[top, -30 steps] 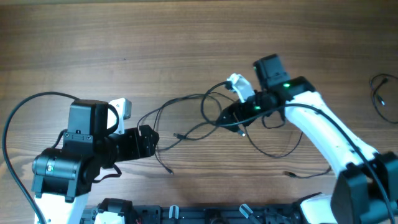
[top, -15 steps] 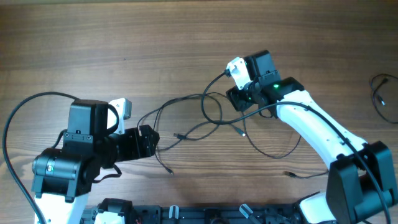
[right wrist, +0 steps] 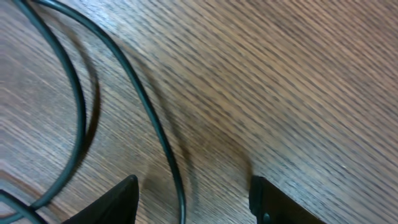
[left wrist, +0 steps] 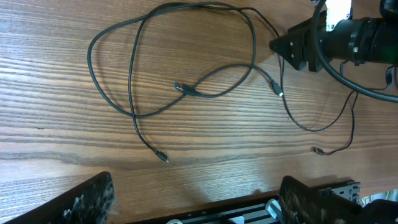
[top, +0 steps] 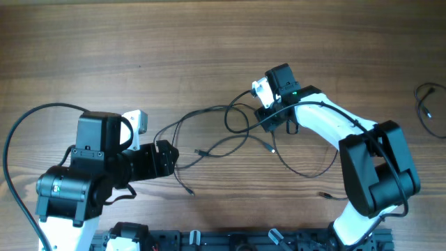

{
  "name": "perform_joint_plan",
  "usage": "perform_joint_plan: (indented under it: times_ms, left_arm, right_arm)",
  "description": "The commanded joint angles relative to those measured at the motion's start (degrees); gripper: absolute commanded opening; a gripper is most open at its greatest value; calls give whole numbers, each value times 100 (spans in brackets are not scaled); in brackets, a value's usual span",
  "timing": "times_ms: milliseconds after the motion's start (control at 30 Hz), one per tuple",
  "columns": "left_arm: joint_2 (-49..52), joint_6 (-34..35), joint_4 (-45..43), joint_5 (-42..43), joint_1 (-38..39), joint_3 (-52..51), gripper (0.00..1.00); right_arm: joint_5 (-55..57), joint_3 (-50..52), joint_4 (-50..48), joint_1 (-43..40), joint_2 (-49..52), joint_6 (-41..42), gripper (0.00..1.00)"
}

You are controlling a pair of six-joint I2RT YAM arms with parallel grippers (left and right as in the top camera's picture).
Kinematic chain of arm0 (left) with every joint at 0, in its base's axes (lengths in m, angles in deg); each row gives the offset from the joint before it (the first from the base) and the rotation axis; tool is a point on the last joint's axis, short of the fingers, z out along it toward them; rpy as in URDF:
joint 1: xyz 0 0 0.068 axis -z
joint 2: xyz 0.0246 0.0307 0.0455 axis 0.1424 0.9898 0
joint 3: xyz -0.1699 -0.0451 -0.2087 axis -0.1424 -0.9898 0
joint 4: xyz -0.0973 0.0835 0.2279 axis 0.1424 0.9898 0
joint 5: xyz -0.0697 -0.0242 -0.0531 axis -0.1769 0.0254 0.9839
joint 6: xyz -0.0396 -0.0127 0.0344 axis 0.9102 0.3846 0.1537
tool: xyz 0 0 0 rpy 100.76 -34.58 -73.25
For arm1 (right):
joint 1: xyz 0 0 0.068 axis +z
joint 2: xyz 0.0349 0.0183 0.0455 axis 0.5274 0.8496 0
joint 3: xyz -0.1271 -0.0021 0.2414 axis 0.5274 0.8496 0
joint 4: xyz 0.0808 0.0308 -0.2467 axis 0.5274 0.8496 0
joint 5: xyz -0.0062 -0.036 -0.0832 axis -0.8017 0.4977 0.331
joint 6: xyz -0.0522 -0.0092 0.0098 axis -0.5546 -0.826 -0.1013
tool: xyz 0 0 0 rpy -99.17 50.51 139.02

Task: Untangle cables
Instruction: 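Lift the grasped cable and drag it up and right with the right gripper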

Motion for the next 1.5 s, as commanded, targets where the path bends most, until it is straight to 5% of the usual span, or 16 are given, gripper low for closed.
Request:
perform_joint_plan:
  times_ms: [0,33,300,333,367,400,533,800,900,967,1167,1300,1467]
  left_arm:
    - [2,-133,4,72,26,42,87]
    - [2,-133,4,72,26,42,87]
    - [2,-133,0,72,26,42,87]
    - [2,-133,2,72,26,42,86]
    - [2,-133,2,74,26,42,87]
    - [2,-133,2,72,26,42,87]
    - [2,-133,2,72,26,42,87]
    - [2,-133,2,74,26,42,86]
    - [2,-133,2,74,26,42,87]
    - [2,-133,0,74,26,42,87]
    - [2,-136,-2,72,26,42,87]
    - [2,-133,-2,74,26,42,87]
    - [2,-133,2,74,26,42,87]
  right_arm:
    - [-455,61,-83,-15,136,42,17]
    - [-455,61,-98,-13,136,203,5]
    - [-455,61,7,-13,136,1976,4]
    - [-455,59,-15,-13,136,1978,13]
    - [-452,59,-85,-13,136,1943,39]
    - [-455,59,-109,-13,136,1943,48]
    - [-389,59,-101,-13,136,1493,42]
    - [-190,225,-26,-15,140,131,48]
    - [-190,483,-240,-15,140,127,38]
    - [-190,562,-286,-15,140,109,4]
    - [-280,262,81,-15,-210,201,4]
    - [-835,-769,568,-15,-1545,208,4]
    - [-1082,-1541,-107,-13,-3025,1130,4]
